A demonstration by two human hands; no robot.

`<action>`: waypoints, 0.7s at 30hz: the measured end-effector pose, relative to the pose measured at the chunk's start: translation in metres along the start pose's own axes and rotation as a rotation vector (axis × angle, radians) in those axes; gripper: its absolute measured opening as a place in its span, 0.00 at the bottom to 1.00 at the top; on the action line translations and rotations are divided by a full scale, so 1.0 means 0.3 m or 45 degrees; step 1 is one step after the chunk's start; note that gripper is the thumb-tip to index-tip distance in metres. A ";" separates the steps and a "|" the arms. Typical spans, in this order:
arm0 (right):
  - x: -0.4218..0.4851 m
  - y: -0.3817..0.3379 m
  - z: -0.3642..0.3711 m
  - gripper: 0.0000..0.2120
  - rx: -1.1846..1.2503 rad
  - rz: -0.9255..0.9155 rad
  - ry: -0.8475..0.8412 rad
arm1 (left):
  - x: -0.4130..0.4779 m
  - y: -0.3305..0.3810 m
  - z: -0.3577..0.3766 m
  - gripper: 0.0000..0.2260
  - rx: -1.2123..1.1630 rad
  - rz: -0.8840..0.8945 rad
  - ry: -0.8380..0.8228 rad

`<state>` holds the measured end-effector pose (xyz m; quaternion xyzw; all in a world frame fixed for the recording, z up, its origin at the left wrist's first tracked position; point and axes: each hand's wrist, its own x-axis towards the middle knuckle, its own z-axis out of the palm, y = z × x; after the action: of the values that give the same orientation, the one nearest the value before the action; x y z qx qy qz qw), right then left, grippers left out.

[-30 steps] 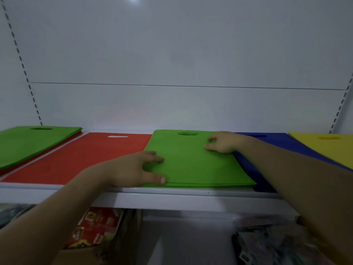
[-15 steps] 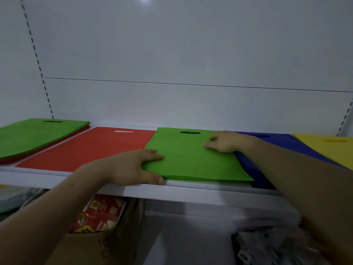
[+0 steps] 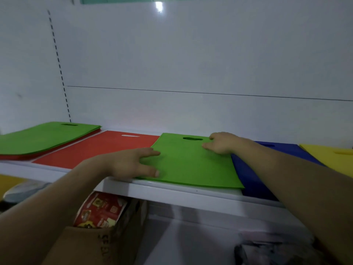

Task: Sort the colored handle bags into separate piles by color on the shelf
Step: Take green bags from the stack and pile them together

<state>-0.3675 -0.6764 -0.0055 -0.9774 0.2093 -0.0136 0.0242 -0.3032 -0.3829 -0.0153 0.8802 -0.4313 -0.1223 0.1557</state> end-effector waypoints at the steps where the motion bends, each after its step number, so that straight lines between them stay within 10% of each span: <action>1: 0.004 -0.006 -0.007 0.34 0.021 -0.020 0.021 | -0.003 0.007 -0.004 0.61 -0.027 -0.014 0.046; 8: 0.006 -0.095 -0.019 0.33 0.120 -0.158 0.108 | -0.045 0.004 0.006 0.30 -0.120 -0.113 0.315; 21: -0.014 -0.500 -0.052 0.33 0.168 -0.236 0.155 | -0.295 -0.268 -0.112 0.30 -0.155 -0.241 0.488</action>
<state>-0.3106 -0.5389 0.0180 -0.9862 0.1179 -0.0889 0.0745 -0.2866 -0.2601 -0.0076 0.9128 -0.3012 0.0073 0.2756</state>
